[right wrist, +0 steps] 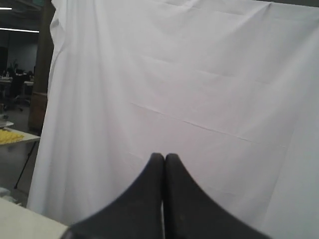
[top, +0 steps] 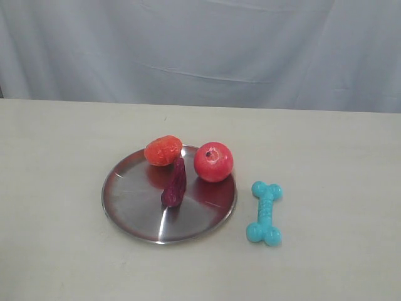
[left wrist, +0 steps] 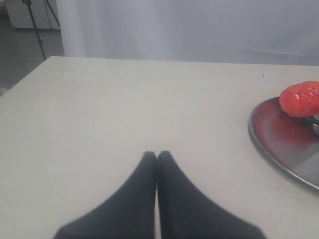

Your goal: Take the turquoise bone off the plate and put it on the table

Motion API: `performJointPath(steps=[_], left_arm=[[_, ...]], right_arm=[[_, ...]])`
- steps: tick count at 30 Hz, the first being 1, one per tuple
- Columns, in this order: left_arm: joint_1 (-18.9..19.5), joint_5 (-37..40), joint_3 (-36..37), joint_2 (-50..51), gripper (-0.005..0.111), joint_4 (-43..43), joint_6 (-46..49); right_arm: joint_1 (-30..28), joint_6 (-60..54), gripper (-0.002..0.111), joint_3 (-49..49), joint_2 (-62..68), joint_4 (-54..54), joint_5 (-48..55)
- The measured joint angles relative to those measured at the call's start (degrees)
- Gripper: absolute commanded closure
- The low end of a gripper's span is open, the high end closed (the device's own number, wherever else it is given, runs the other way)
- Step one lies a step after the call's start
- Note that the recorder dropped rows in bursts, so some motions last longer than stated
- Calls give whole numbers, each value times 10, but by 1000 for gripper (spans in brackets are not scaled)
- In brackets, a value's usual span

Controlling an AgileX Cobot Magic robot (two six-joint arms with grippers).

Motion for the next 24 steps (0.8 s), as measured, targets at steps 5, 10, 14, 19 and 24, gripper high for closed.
performJointPath(steps=[5, 10, 14, 19, 24], left_arm=[[0, 0, 0, 0, 107, 0, 0], [0, 0, 0, 0, 107, 0, 0], [0, 0, 0, 0, 107, 0, 0], [0, 0, 0, 0, 107, 0, 0], [0, 0, 0, 0, 107, 0, 0]], right_arm=[[0, 0, 109, 70, 1, 0, -20], [0, 18, 109, 125, 1, -3, -13], [0, 49, 109, 158, 0, -28, -13], [-21, 152, 109, 214, -22, -102, -24], [-132, 234, 109, 270, -54, -119, -79]])
